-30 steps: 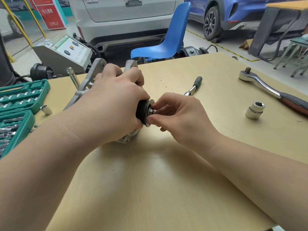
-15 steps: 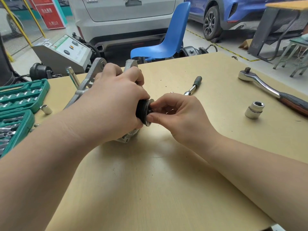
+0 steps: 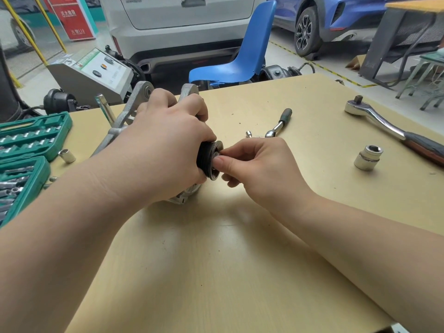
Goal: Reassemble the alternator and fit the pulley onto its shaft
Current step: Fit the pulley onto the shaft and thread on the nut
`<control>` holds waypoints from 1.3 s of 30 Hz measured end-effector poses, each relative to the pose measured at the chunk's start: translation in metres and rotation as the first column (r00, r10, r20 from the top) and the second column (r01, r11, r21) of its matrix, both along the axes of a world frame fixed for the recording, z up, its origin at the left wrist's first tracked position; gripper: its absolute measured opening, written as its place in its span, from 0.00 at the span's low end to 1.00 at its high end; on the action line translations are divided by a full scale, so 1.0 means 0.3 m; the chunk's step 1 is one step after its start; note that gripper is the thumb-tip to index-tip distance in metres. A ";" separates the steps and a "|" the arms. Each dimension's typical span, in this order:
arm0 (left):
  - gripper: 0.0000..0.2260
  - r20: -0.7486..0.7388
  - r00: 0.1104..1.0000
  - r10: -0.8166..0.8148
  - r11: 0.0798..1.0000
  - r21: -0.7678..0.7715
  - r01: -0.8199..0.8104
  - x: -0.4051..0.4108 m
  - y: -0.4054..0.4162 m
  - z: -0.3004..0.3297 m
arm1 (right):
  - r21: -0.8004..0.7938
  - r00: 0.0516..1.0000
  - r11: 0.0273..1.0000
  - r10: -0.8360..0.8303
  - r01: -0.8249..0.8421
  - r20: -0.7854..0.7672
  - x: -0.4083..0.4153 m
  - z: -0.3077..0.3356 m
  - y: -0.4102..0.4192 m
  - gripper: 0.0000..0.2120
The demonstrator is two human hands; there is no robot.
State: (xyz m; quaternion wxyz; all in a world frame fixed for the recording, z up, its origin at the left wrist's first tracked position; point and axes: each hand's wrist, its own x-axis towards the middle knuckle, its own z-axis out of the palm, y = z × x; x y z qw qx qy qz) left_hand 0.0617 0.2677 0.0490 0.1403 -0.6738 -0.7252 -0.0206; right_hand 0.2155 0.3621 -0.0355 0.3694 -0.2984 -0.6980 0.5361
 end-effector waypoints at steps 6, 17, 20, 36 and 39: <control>0.19 -0.011 1.000 0.005 1.000 0.011 -0.005 0.005 0.001 0.000 | -0.066 0.999 0.998 -0.014 0.017 0.046 -0.005 0.000 -0.001 0.08; 0.20 0.001 1.000 0.007 1.000 0.001 -0.007 0.009 -0.003 0.004 | 0.003 1.000 1.000 0.030 -0.030 -0.005 0.011 0.006 -0.004 0.03; 0.20 0.005 1.000 0.010 1.000 -0.002 -0.010 0.008 -0.001 0.003 | 0.035 0.998 0.998 0.049 -0.051 0.044 0.014 0.009 0.000 0.07; 0.19 0.018 1.000 0.010 1.000 -0.002 -0.010 0.009 -0.006 0.002 | -0.034 0.998 0.998 0.046 -0.045 0.045 0.007 0.017 0.005 0.06; 0.20 0.017 1.000 0.009 1.000 -0.010 -0.009 0.009 -0.007 0.004 | 0.030 0.998 0.999 0.038 -0.040 0.052 0.012 0.022 0.004 0.07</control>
